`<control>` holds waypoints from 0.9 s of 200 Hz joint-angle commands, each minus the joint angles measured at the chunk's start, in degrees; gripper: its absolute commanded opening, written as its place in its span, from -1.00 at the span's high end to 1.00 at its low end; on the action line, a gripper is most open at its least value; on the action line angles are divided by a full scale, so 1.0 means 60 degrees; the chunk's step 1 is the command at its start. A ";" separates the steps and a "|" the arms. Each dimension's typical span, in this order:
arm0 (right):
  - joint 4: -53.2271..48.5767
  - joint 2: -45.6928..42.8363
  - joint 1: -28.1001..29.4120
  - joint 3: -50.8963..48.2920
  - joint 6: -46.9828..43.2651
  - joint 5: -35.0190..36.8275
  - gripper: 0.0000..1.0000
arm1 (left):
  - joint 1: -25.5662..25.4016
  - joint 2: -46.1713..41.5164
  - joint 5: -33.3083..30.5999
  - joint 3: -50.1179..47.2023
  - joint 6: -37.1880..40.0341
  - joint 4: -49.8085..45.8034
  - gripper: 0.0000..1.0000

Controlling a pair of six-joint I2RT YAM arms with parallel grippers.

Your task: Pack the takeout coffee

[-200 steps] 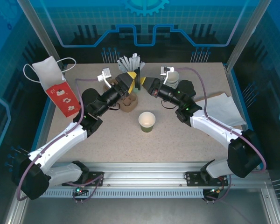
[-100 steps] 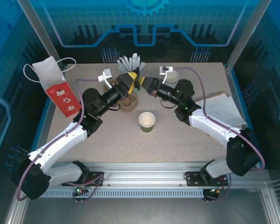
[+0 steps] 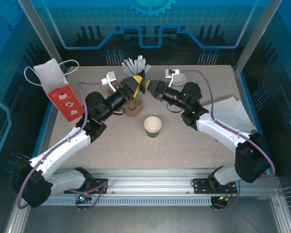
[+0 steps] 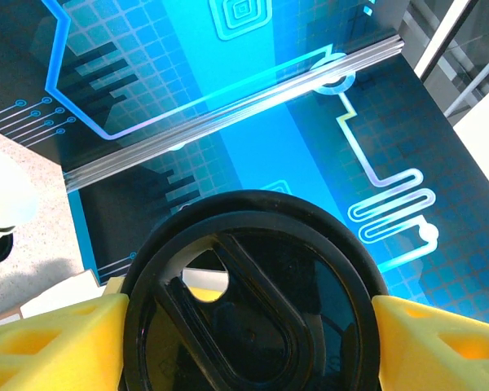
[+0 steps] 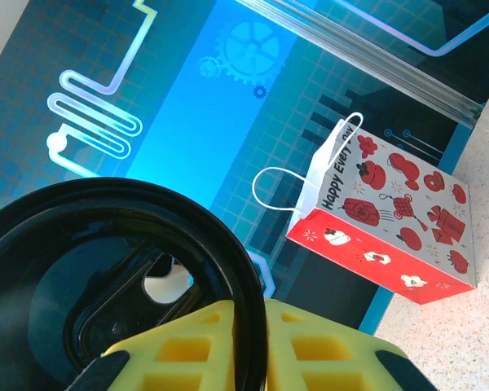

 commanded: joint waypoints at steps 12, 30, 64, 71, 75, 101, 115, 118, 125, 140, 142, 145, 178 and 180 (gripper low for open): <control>0.0182 0.0028 0.0155 0.0331 -0.0047 0.0010 0.61 | -0.0072 -0.0120 -0.0340 -0.0093 0.0149 0.0248 -0.34; 0.0062 -0.0035 0.0141 0.0284 -0.0127 0.0053 0.53 | -0.0064 -0.0219 -0.0661 -0.0314 0.0198 0.0260 -0.26; -0.0347 -0.0360 -0.0078 0.0058 -0.0373 0.0101 0.20 | -0.0051 -0.0620 -0.1500 -0.0890 0.0698 0.0065 -0.26; -0.0509 -0.0544 -0.0207 -0.0066 -0.0493 0.0097 0.12 | -0.0050 -0.0748 -0.1661 -0.0977 0.1031 -0.0135 -0.26; -0.0730 -0.0711 -0.0328 -0.0170 -0.0633 0.0111 0.05 | -0.0034 -0.0829 -0.1743 -0.1001 0.1302 -0.0306 -0.26; -0.4829 -0.1951 -0.0861 0.0005 -0.3100 0.0749 -0.24 | -0.0177 -0.1199 -0.2476 -0.0998 0.3601 -0.2631 -0.23; -0.7956 -0.2445 -0.0942 0.0578 -0.5248 0.1780 -0.33 | -0.0454 -0.1132 -0.2912 -0.0901 0.4895 -0.3817 -0.21; -0.8416 -0.2520 -0.0962 0.0686 -0.5646 0.2022 -0.35 | -0.0525 -0.1083 -0.2973 -0.0869 0.5173 -0.4041 -0.21; -0.9448 -0.2650 -0.1009 0.0878 -0.6443 0.2516 -0.38 | -0.0719 -0.0959 -0.3142 -0.0771 0.5682 -0.4572 -0.20; -1.1184 -0.2801 -0.1217 0.1195 -0.7660 0.3310 -0.43 | -0.1248 -0.0577 -0.3456 -0.0500 0.6739 -0.5523 -0.20; -1.1360 -0.2805 -0.1243 0.1220 -0.7807 0.3365 -0.44 | -0.1315 -0.0521 -0.3475 -0.0459 0.6844 -0.5685 -0.20; -1.1629 -0.2818 -0.1307 0.1260 -0.7982 0.3438 -0.45 | -0.1411 -0.0452 -0.3550 -0.0393 0.7030 -0.5832 -0.20; -1.3145 -0.2925 -0.1821 0.1250 -0.9013 0.4247 -0.68 | -0.2417 0.0544 -0.3904 0.0111 0.8374 -0.6991 -0.18; -1.3154 -0.2946 -0.1822 0.1226 -0.9042 0.4314 -0.68 | -0.2439 0.0609 -0.3906 0.0163 0.8435 -0.7048 -0.18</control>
